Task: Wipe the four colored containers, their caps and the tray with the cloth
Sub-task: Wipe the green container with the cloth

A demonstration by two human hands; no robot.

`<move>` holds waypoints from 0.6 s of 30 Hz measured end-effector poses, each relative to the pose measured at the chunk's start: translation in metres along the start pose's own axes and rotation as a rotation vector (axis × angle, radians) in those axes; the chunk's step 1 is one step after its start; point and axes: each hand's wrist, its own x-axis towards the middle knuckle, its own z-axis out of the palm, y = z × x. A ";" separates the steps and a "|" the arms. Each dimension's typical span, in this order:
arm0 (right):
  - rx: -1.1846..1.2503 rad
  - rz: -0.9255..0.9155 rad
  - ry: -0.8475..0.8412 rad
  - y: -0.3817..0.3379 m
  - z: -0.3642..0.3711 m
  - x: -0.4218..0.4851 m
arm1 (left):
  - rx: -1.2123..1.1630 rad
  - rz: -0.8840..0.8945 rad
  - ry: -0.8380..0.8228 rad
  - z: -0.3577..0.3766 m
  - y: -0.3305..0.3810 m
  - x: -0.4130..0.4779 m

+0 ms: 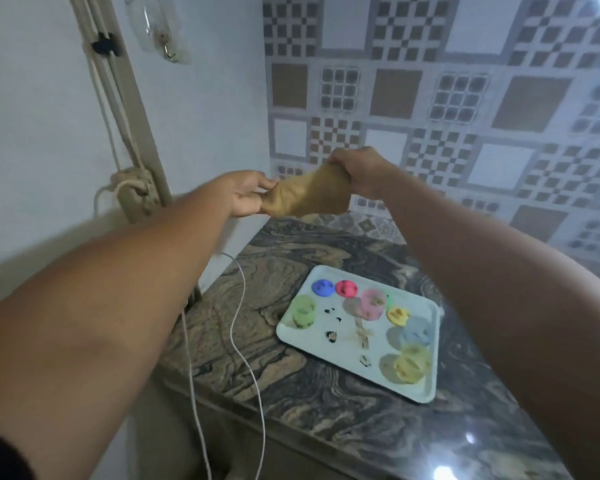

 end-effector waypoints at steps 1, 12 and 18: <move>-0.074 -0.013 0.063 0.010 -0.006 -0.002 | 0.035 -0.024 -0.046 0.002 -0.004 0.004; -0.194 -0.034 0.018 0.105 -0.071 0.009 | 0.623 0.046 -0.088 0.052 -0.050 0.060; -0.270 -0.136 -0.066 0.126 -0.089 0.038 | 0.434 -0.025 -0.115 0.063 -0.067 0.089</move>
